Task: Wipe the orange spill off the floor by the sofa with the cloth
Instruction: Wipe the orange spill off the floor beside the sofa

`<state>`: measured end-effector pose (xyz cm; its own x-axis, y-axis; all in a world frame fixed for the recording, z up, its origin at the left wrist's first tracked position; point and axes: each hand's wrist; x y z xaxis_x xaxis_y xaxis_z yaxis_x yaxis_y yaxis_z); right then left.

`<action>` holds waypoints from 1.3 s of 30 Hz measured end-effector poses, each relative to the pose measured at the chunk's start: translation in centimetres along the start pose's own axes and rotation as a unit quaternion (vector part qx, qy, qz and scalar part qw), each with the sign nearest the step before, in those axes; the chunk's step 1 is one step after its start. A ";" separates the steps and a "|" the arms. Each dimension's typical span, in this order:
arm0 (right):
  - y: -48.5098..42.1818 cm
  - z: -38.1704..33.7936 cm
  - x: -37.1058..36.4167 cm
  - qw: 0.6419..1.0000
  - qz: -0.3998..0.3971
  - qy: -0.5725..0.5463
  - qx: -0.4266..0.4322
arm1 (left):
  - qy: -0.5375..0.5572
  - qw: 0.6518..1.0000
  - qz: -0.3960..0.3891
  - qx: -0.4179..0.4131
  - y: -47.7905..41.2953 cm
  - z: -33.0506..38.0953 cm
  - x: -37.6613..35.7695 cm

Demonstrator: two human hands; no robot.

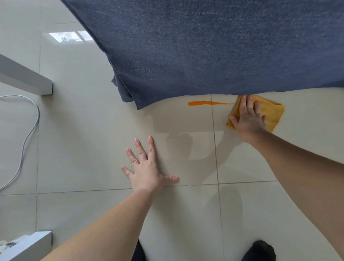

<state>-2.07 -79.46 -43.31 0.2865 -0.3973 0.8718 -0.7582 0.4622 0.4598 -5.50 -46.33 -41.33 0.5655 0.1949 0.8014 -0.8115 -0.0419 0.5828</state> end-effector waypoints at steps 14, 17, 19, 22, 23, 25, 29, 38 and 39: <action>1.8 -1.9 -1.0 0.999 -0.002 0.013 0.036 | 0.019 1.000 0.007 0.001 0.2 -0.1 0.0; 3.2 0.7 -0.6 0.992 -0.020 0.073 0.097 | 0.019 1.000 0.011 0.002 0.2 0.0 0.1; 2.3 1.5 0.0 0.992 -0.029 0.082 0.088 | 0.016 1.000 0.017 0.001 0.2 -0.1 0.0; 0.6 -0.4 0.0 0.999 -0.010 0.042 0.021 | 0.021 1.000 0.016 0.001 0.2 0.0 -0.2; 0.4 -1.4 -0.3 0.999 -0.005 0.030 0.013 | 0.019 1.000 0.019 0.002 0.2 -0.1 -0.1; 1.2 -2.4 -1.0 0.999 -0.003 0.030 0.037 | 0.016 1.000 0.020 0.002 0.2 -0.1 0.0; 2.9 0.2 -1.0 0.989 -0.025 0.088 0.113 | 0.017 1.000 0.019 0.002 0.2 0.0 0.0; 2.3 -3.5 -1.4 0.995 -0.005 0.054 0.088 | 0.022 1.000 0.020 0.007 0.1 -0.1 0.0; 2.8 -2.8 -1.5 0.991 -0.010 0.073 0.109 | 0.018 1.000 0.023 0.008 0.2 0.0 0.0</action>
<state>-3.01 -75.37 -42.85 0.3720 -0.2772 0.8859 -0.8561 0.2664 0.4429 -5.63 -46.29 -41.19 0.5217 0.2282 0.8220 -0.8340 -0.0665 0.5477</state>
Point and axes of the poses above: each hand's wrist, its own y-axis away from the middle knuckle, its own x-axis out of the back of the hand, z = x × y, and after that the axes turned 13 degrees about z, right-handed
